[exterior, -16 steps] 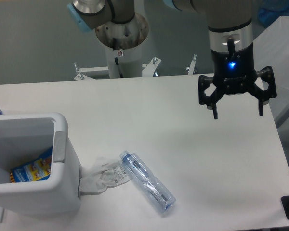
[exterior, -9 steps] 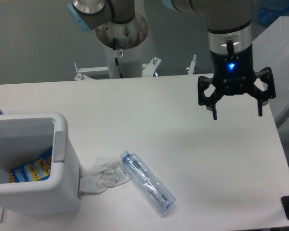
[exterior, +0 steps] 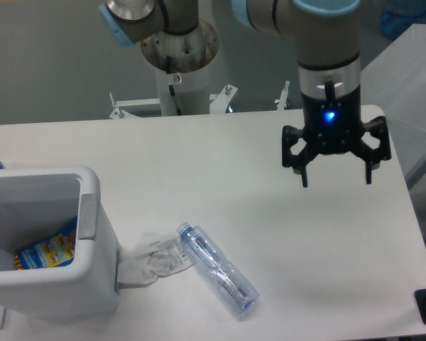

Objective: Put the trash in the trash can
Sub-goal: 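Move the open gripper down toward the clear plastic bottle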

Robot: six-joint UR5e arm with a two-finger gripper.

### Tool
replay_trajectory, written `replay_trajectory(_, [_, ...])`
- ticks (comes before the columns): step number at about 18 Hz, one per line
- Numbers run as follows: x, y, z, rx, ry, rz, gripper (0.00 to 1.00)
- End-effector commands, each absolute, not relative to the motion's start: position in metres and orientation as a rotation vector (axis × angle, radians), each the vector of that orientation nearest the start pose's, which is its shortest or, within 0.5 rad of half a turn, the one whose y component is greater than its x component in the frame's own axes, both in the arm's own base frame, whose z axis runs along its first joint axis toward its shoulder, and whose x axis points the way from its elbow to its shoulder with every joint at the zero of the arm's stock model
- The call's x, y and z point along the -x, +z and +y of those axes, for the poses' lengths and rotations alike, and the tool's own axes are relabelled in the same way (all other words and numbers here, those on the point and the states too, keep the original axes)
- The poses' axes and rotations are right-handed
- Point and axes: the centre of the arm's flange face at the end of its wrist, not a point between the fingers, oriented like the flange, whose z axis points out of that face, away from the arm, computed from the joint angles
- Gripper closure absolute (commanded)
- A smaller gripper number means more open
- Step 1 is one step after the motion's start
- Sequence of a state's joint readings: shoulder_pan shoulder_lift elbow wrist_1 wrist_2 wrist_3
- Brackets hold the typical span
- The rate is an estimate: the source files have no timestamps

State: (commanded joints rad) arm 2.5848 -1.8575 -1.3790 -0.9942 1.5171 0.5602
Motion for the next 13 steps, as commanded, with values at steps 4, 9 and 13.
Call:
replay_trajectory(4, [0.457,0.438,0.482,2.707,0.316,-0.674,0.0])
replay_trajectory(9, [0.443,0.374,0.509,2.69,0.163,-0.832,0.0])
replay_trajectory(13, [0.448,0.338,0.528,2.703,0.096,-0.898,0.0])
